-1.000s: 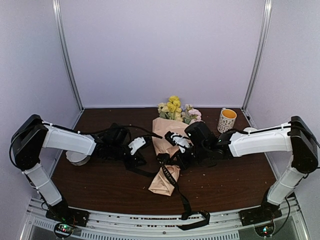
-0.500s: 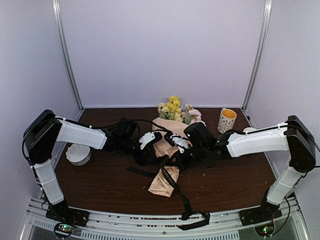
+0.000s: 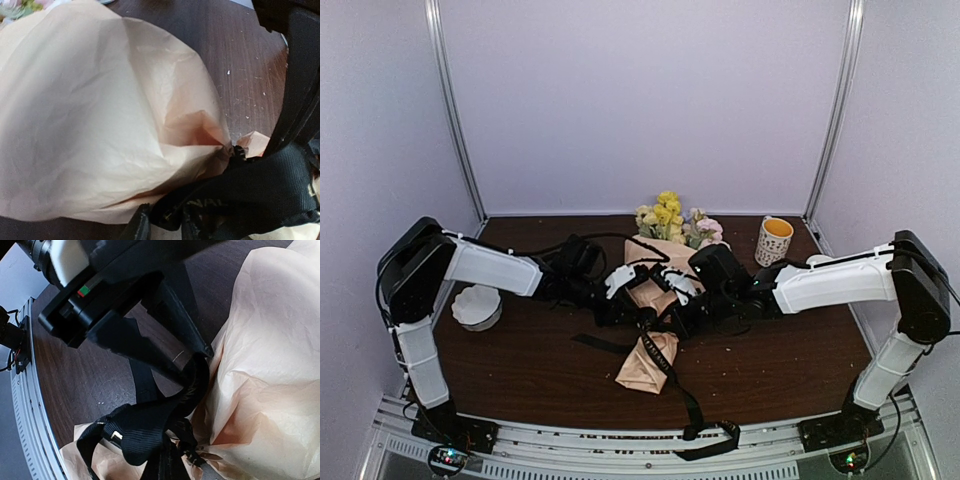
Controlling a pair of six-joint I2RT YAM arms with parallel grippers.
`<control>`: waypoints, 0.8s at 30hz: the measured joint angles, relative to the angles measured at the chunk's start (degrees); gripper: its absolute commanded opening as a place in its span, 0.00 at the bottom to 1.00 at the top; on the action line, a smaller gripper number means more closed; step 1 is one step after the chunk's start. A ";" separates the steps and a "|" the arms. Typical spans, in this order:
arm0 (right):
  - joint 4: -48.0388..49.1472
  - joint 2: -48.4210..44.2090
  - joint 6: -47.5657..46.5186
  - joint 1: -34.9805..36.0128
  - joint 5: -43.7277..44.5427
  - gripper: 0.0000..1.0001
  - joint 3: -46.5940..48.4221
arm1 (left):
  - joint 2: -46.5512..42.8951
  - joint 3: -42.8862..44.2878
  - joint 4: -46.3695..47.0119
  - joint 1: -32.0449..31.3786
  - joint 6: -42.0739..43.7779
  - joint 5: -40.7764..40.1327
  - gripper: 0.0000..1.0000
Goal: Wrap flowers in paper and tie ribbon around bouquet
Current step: Cross the half-tied ribbon over the folded bouquet.
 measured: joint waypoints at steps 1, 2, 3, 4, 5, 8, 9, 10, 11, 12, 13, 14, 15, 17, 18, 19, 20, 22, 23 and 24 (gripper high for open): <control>0.00 0.00 0.00 0.00 -0.02 0.00 0.00 | 0.52 0.66 -0.11 0.00 -0.04 0.09 0.07; 0.00 0.00 0.00 0.00 -0.04 0.01 0.00 | 0.94 1.16 -0.17 0.00 0.04 0.17 0.00; 0.00 0.00 0.00 -0.02 -0.04 0.03 0.00 | 1.18 1.38 -0.28 0.00 0.20 0.33 0.00; -0.02 0.00 0.00 -0.07 -0.07 0.06 0.00 | 1.20 1.38 -0.48 0.00 0.15 0.31 0.00; 0.00 0.00 -0.02 -0.20 -0.07 0.09 -0.02 | 1.20 1.38 -0.68 0.00 -0.13 0.31 0.00; 0.04 0.00 0.37 -0.70 -0.11 0.14 -0.02 | 1.18 1.36 -0.72 0.00 -0.83 -0.35 0.00; 0.07 0.00 0.44 -0.94 -0.11 0.14 -0.02 | 1.14 1.22 -0.52 0.07 -1.33 -0.76 0.00; 0.09 0.00 0.48 -1.07 -0.11 0.14 -0.07 | 0.96 0.94 -0.37 0.15 -1.70 -1.09 0.00; 0.07 0.02 0.55 -1.27 -0.11 0.14 -0.11 | 0.61 0.31 0.04 0.28 -2.08 -1.57 0.00; 0.04 0.09 0.63 -1.46 -0.13 0.14 -0.13 | 0.02 -0.63 0.20 0.50 -2.49 -2.08 0.00; 0.09 0.24 0.63 -1.62 -0.13 0.14 -0.13 | -0.55 -1.46 0.31 0.70 -2.89 -2.45 0.00; 0.07 0.42 0.63 -1.68 -0.15 0.14 -0.13 | -1.07 -2.21 0.35 0.94 -3.21 -2.75 0.00; 0.04 0.61 0.63 -1.75 -0.17 0.13 -0.13 | -1.73 -3.08 0.63 1.20 -3.58 -3.08 0.00; 0.02 0.87 0.63 -1.86 -0.20 0.09 -0.13 | -3.26 -5.01 1.33 1.75 -4.42 -3.48 0.00; 0.02 0.92 0.66 -1.86 -0.24 0.06 -0.13 | -3.93 -5.73 1.60 1.95 -4.68 -3.58 0.00; 0.11 0.94 0.79 -1.86 -0.35 0.03 -0.13 | -4.68 -6.32 1.75 2.08 -5.05 -3.65 0.00; 0.24 0.94 0.83 -1.86 -0.50 0.00 -0.13 | -5.25 -6.75 1.97 2.14 -5.31 -3.76 0.00; 0.48 0.94 1.01 -1.86 -0.68 0.00 -0.13 | -6.27 -7.45 2.45 2.16 -5.90 -3.98 0.00; 0.57 0.94 1.09 -1.86 -0.68 0.00 -0.13 | -6.67 -7.82 2.82 2.27 -6.16 -4.04 0.00; 0.74 0.94 1.05 -1.86 -0.66 0.00 -0.15 | -7.08 -8.24 3.15 2.34 -6.43 -4.15 0.00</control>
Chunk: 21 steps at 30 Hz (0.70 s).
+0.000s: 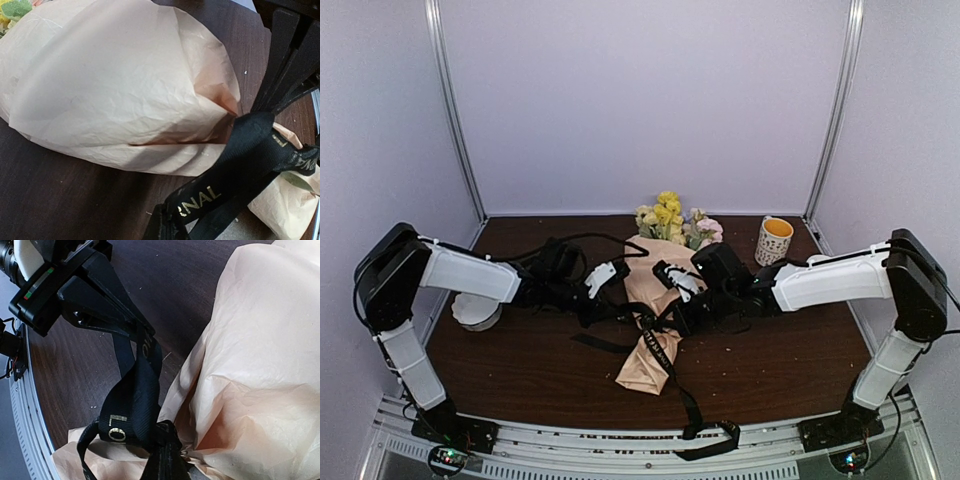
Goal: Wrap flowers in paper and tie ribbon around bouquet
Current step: Cross the half-tied ribbon over the folded bouquet.
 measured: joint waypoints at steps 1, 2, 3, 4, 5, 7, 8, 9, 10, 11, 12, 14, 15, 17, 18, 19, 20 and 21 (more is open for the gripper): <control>0.35 0.00 0.09 -0.02 0.00 0.00 -0.13 | -0.46 -0.50 0.17 0.00 -0.39 -0.13 0.00; 0.76 -0.09 0.24 -0.07 0.00 0.00 -0.44 | -1.01 -1.14 0.28 0.02 -0.59 -0.33 0.00; 1.11 -0.26 0.33 -0.13 0.04 0.00 -0.96 | -1.44 -1.77 0.35 0.07 -0.83 -0.50 0.00; 1.42 -0.70 0.48 -0.33 0.09 0.00 -1.81 | -1.84 -2.36 0.37 0.09 -0.98 -0.76 0.00; 1.49 -1.27 0.61 -0.52 0.22 0.00 -2.67 | -2.21 -2.93 0.26 0.11 -1.05 -1.05 0.00; 1.53 -2.73 0.98 -0.87 0.44 0.00 -4.28 | -2.60 -3.63 -0.07 0.11 -1.16 -1.75 0.00; 1.62 -3.63 1.36 -1.03 0.50 0.00 -5.05 | -2.69 -3.78 -0.15 0.11 -1.18 -2.08 0.00; 1.73 -4.33 1.57 -1.05 0.50 0.00 -5.55 | -2.80 -3.91 -0.33 0.11 -1.18 -2.49 0.00; 1.88 -4.92 1.79 -1.09 0.50 0.00 -5.95 | -2.91 -4.00 -0.48 0.11 -1.18 -2.91 0.00; 2.16 -5.46 2.01 -1.09 0.50 0.00 -6.32 | -3.02 -4.00 -0.79 0.11 -1.18 -3.23 0.00; 2.56 -5.92 2.23 -1.09 0.50 0.00 -6.75 | -3.13 -4.00 -1.20 0.11 -1.18 -3.54 0.00; 3.45 -6.75 3.02 -1.07 0.48 0.00 -7.82 | -3.34 -4.17 -1.68 0.11 -1.20 -4.15 0.00; 4.15 -7.15 3.50 -1.09 0.48 0.00 -8.59 | -3.50 -4.39 -1.90 0.11 -1.27 -4.61 0.00; 5.20 -7.69 4.46 -1.09 0.46 0.00 -9.75 | -3.93 -4.83 -2.75 0.11 -1.62 -5.99 0.00; 5.70 -7.96 4.90 -1.09 0.42 0.00 -10.29 | -4.09 -5.05 -3.02 0.13 -1.81 -6.71 0.00; 6.12 -8.15 5.07 -1.09 0.35 0.00 -10.71 | -4.20 -5.31 -3.30 0.13 -2.05 -7.69 0.00; 6.56 -8.33 5.40 -1.07 0.17 0.00 -11.08 | -4.20 -5.51 -3.67 0.13 -2.40 -8.72 0.00; 6.86 -8.39 5.66 -1.09 0.02 0.00 -11.23 | -4.20 -5.70 -3.89 0.13 -2.69 -9.46 0.00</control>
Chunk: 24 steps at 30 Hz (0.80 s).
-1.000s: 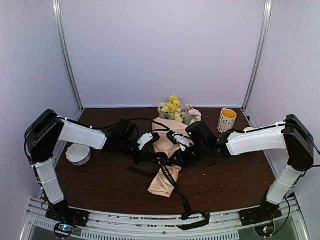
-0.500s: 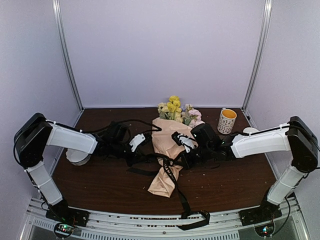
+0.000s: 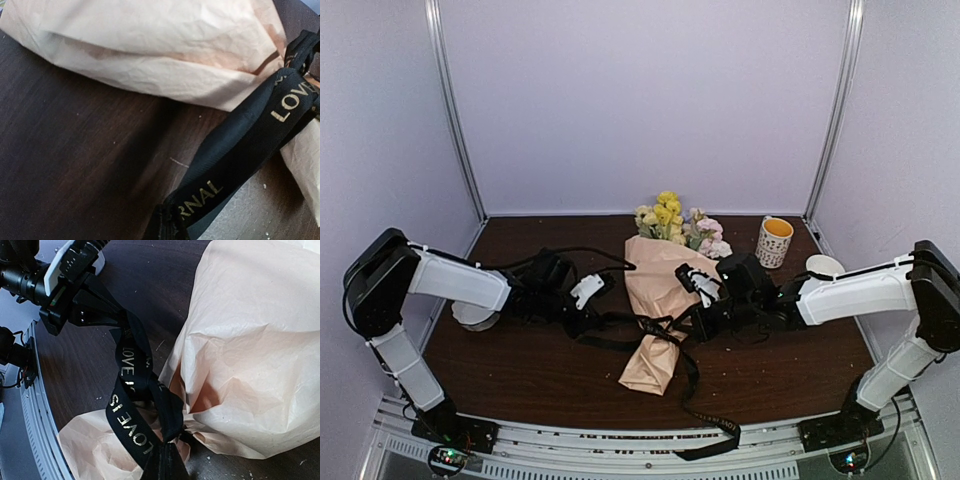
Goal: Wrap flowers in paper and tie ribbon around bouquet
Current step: Cross the half-tied ribbon over the folded bouquet.
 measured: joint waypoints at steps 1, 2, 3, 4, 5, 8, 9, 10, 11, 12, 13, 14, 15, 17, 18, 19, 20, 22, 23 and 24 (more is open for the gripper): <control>0.20 0.00 0.24 0.00 -0.09 0.00 -0.02 | 0.00 -0.22 -0.31 0.00 -0.26 -0.63 0.01; 0.50 0.00 0.46 0.00 -0.26 0.00 -0.02 | -0.02 -0.46 -0.63 0.00 -0.52 -1.33 0.02; 0.76 0.00 0.61 0.00 -0.44 0.00 -0.02 | -0.02 -0.59 -1.03 0.00 -0.81 -1.81 0.04; 0.87 0.00 0.63 0.00 -0.57 0.00 -0.02 | -0.02 -0.68 -1.33 0.00 -1.09 -2.34 0.08; 0.98 0.00 0.66 0.00 -0.74 0.00 -0.02 | -0.02 -0.70 -1.46 0.00 -1.27 -2.64 0.14; 1.27 0.00 0.66 0.00 -1.05 0.00 -0.02 | -0.26 -0.94 -1.66 0.00 -2.10 -3.69 0.36; 1.38 0.00 0.66 0.00 -1.18 0.00 -0.02 | -0.55 -1.16 -1.66 0.00 -2.05 -3.98 0.43; 1.44 0.00 0.68 0.00 -1.38 0.00 -0.02 | -1.05 -1.57 -1.64 0.04 -2.78 -4.31 0.47; 1.51 0.02 0.70 0.00 -1.62 0.00 -0.02 | -1.57 -1.95 -1.64 0.04 -2.69 -4.44 0.54; 1.62 0.11 0.74 0.00 -1.90 0.00 -0.02 | -2.36 -2.54 -1.46 0.04 -3.15 -4.76 0.59; 1.79 0.31 0.76 0.00 -2.16 0.00 0.02 | -3.45 -3.28 -1.22 0.04 -3.34 -4.96 0.62; 1.95 0.48 0.76 0.00 -2.36 0.00 0.04 | -4.52 -3.82 -1.18 0.04 -3.23 -5.09 0.64; 2.01 0.76 0.76 0.00 -2.62 0.00 0.13 | -5.64 -4.26 -1.11 0.04 -3.34 -5.16 0.65; 2.40 1.25 0.79 0.00 -3.17 0.00 0.15 | -8.87 -5.29 -0.55 0.04 -3.02 -4.90 0.68; 2.54 1.27 0.81 0.00 -3.32 0.00 0.15 | -10.84 -5.81 -0.22 0.04 -2.58 -4.09 0.69; 2.71 1.29 0.79 0.00 -3.43 0.00 0.15 | -12.57 -6.19 0.20 0.04 -1.97 -3.26 0.71; 2.86 1.29 0.81 0.00 -3.48 0.00 0.15 | -14.49 -6.43 0.79 -0.02 -1.09 -2.03 0.74; 3.04 1.29 0.81 0.00 -3.50 0.00 0.15 | -16.65 -6.25 2.19 -0.72 1.49 -0.57 0.77; 3.08 1.29 0.81 0.00 -3.52 0.00 0.15 | -16.92 -5.79 2.80 -1.29 3.13 0.11 0.77; 3.13 1.27 0.81 0.00 -3.54 0.00 0.15 | -16.44 -4.76 3.10 -2.05 4.98 0.81 0.78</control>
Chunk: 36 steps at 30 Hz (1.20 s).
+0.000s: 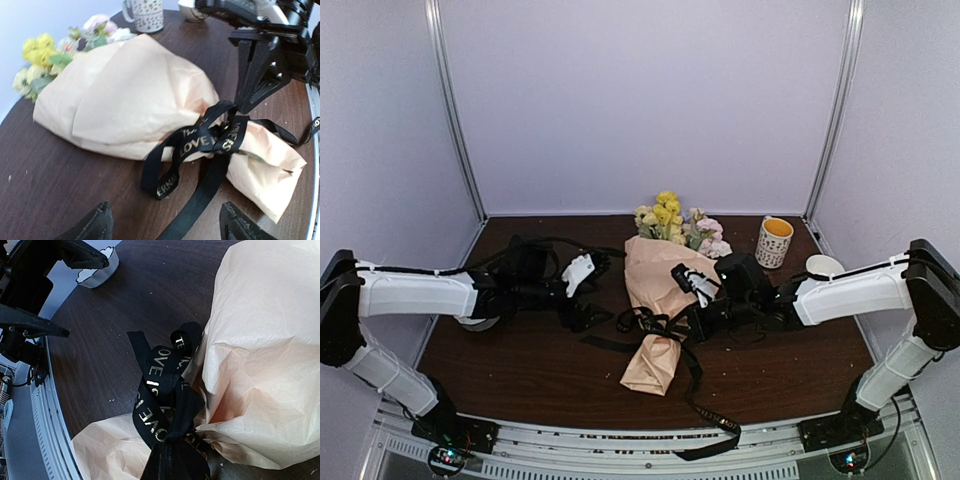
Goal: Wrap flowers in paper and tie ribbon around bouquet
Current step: Cross the half-tied ribbon over the folded bouquet.
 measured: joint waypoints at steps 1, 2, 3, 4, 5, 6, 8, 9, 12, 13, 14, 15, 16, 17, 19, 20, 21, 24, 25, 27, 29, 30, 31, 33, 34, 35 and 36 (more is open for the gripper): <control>0.00 0.00 0.00 0.00 -0.04 0.00 0.00 | 1.05 1.01 0.48 -0.55 1.33 0.57 0.78; 0.00 0.00 0.02 0.00 -0.04 0.00 0.00 | 2.49 2.32 0.74 -1.01 2.56 1.16 0.78; 0.02 0.02 0.04 0.00 -0.07 0.00 0.00 | 4.50 4.09 0.87 -1.44 4.00 2.05 0.78; 0.02 0.02 0.15 0.00 -0.09 0.00 0.00 | 7.10 6.47 0.74 -1.66 5.49 3.28 0.80; 0.04 0.04 0.39 0.00 -0.13 0.00 0.00 | 9.38 8.50 0.70 -1.73 6.71 4.37 0.81; 0.13 0.09 0.63 0.00 -0.15 0.00 0.00 | 11.87 11.02 0.09 -1.90 8.09 5.77 0.82; 0.42 0.26 1.22 0.00 -0.20 0.00 0.00 | 16.17 15.91 -1.51 -2.45 11.45 7.76 0.82; 0.57 0.35 1.31 0.00 -0.20 0.00 0.00 | 17.55 17.68 -2.38 -2.82 12.94 8.39 0.82; 0.94 0.44 1.68 0.00 -0.20 0.00 0.00 | 21.27 22.08 -5.18 -4.55 16.79 10.40 0.82; 1.03 0.44 1.81 0.00 -0.20 0.00 0.00 | 22.21 22.88 -5.68 -4.92 17.55 10.86 0.82; 1.09 0.44 2.03 0.00 -0.20 0.00 0.00 | 23.26 23.69 -6.45 -5.38 18.38 11.32 0.82; 1.11 0.44 2.34 0.00 -0.22 0.00 0.00 | 24.28 24.41 -7.43 -5.66 19.26 11.87 0.82; 1.11 0.44 2.49 0.00 -0.22 0.00 0.00 | 25.11 24.92 -8.39 -5.75 20.00 12.33 0.82; 1.11 0.44 2.56 0.00 -0.22 0.00 0.00 | 25.81 25.31 -9.09 -5.75 20.61 12.74 0.82; 1.11 0.44 2.69 0.00 -0.22 0.00 0.00 | 27.10 26.36 -11.17 -5.68 21.94 13.51 0.82; 1.11 0.44 2.80 0.00 -0.22 0.00 0.00 | 27.76 27.15 -12.39 -5.68 22.64 13.88 0.81; 1.11 0.44 2.82 0.00 -0.22 0.00 0.00 | 28.28 27.82 -13.07 -5.68 23.12 14.10 0.80; 1.20 0.44 2.99 0.00 -0.22 0.00 0.00 | 29.59 29.66 -14.19 -5.68 23.78 14.40 0.78; 1.25 0.44 3.04 0.00 -0.22 0.00 0.00 | 29.88 29.86 -14.19 -5.68 23.80 14.36 0.75; 1.27 0.44 3.21 0.00 -0.22 0.00 0.00 | 30.21 29.88 -14.19 -5.68 23.71 14.32 0.69; 1.29 0.44 3.43 0.00 -0.26 0.00 0.00 | 30.40 29.88 -14.10 -5.70 23.37 13.86 0.64; 1.31 0.44 3.50 0.00 -0.28 0.00 0.00 | 30.47 29.88 -14.03 -5.68 23.10 13.46 0.60; 1.31 0.44 3.58 0.00 -0.31 0.00 0.00 | 30.49 29.88 -13.94 -5.68 22.82 13.27 0.57; 1.29 0.44 3.69 0.00 -0.33 0.00 0.00 | 30.51 29.88 -13.66 -5.68 22.14 12.90 0.53; 1.31 0.44 3.80 0.00 -0.35 0.00 0.00 | 30.51 29.88 -13.42 -5.68 21.66 12.87 0.52; 1.31 0.44 3.82 0.00 -0.35 0.00 0.00 | 30.51 29.88 -13.03 -5.68 21.11 12.79 0.52; 1.31 0.44 3.85 0.00 -0.39 0.00 0.00 | 30.51 29.88 -12.59 -5.70 20.39 12.63 0.51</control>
